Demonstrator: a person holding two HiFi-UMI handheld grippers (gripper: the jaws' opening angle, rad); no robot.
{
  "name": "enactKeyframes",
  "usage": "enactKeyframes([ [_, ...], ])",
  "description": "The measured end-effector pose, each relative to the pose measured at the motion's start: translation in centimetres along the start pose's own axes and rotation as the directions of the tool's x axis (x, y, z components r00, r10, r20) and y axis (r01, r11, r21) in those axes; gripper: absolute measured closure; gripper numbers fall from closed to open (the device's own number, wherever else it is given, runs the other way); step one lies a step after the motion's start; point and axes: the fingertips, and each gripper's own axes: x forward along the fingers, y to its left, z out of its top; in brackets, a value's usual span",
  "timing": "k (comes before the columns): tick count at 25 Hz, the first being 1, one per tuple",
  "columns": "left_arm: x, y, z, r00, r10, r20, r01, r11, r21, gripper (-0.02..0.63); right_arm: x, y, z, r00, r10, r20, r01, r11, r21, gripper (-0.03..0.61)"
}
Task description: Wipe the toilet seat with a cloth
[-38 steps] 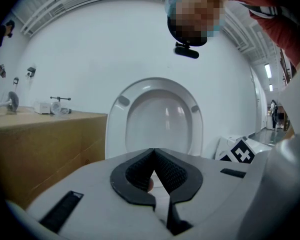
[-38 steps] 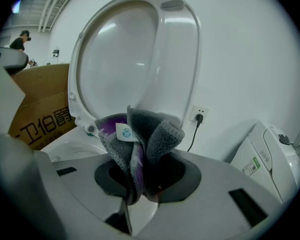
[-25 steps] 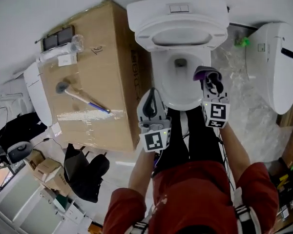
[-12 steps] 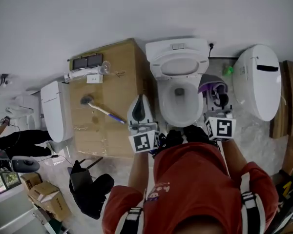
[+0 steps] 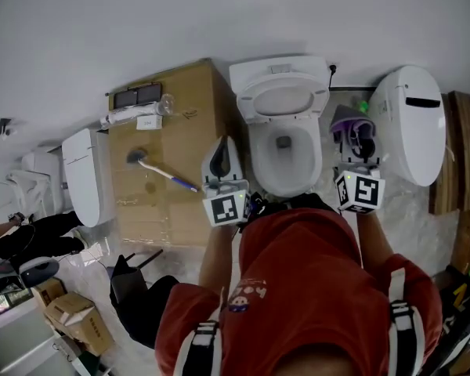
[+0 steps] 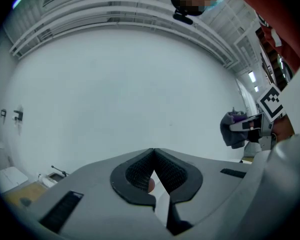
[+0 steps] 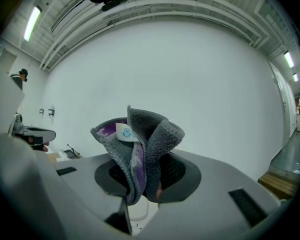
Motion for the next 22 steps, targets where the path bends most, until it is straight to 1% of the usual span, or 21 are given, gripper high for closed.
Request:
enactKeyframes([
  [2, 1.2, -0.4, -1.2, 0.999, -0.011, -0.035, 0.011, 1.000, 0.003, 0.600, -0.1, -0.6, -0.7, 1.000, -0.018, -0.015, 0.019, 1.000, 0.014, 0.482],
  [3, 2.0, -0.7, -1.9, 0.998, -0.023, -0.050, 0.024, 1.000, 0.018, 0.600, -0.2, -0.9, -1.0, 0.999, -0.025, -0.020, 0.025, 1.000, 0.014, 0.482],
  [6, 4.7, -2.3, -3.2, 0.992, -0.075, -0.097, 0.086, 0.990, 0.111, 0.600, -0.4, -1.8, -1.4, 0.999, -0.042, -0.033, 0.042, 0.999, 0.014, 0.482],
  [7, 5.7, -2.8, -3.7, 0.987, -0.096, -0.126, 0.115, 0.982, 0.153, 0.598, -0.4, -2.1, -1.6, 0.998, -0.045, -0.042, 0.046, 0.999, 0.022, 0.482],
  [9, 7.8, -3.9, -5.1, 0.972, -0.131, -0.195, 0.177, 0.955, 0.239, 0.591, -0.4, -2.6, -2.0, 0.997, -0.049, -0.065, 0.052, 0.997, 0.048, 0.482],
  [10, 8.8, -4.5, -5.9, 0.963, -0.143, -0.228, 0.205, 0.937, 0.282, 0.559, -0.4, -2.8, -2.2, 0.996, -0.050, -0.075, 0.054, 0.997, 0.059, 0.482],
  [12, 10.8, -5.6, -7.5, 0.947, -0.152, -0.283, 0.255, 0.891, 0.375, 0.551, -0.5, -3.3, -2.5, 0.995, -0.055, -0.086, 0.061, 0.996, 0.065, 0.482],
  [15, 13.6, -7.5, -9.0, 0.928, -0.156, -0.339, 0.318, 0.807, 0.498, 0.548, -1.0, -4.3, -2.3, 0.992, -0.084, -0.093, 0.091, 0.993, 0.072, 0.482],
  [18, 15.8, -9.3, -9.6, 0.914, -0.178, -0.365, 0.374, 0.719, 0.586, 0.537, -1.5, -5.1, -2.5, 0.991, -0.101, -0.092, 0.107, 0.992, 0.062, 0.482],
  [19, 16.4, -9.8, -9.9, 0.909, -0.181, -0.376, 0.390, 0.686, 0.614, 0.537, -1.6, -5.4, -2.6, 0.991, -0.100, -0.091, 0.106, 0.993, 0.054, 0.482],
  [21, 17.7, -10.4, -11.0, 0.892, -0.175, -0.417, 0.429, 0.620, 0.657, 0.529, -1.9, -5.9, -2.8, 0.990, -0.106, -0.090, 0.110, 0.993, 0.048, 0.482],
  [22, 18.3, -10.6, -11.6, 0.878, -0.166, -0.449, 0.452, 0.595, 0.665, 0.529, -2.1, -6.2, -2.8, 0.990, -0.112, -0.090, 0.116, 0.992, 0.049, 0.482],
])
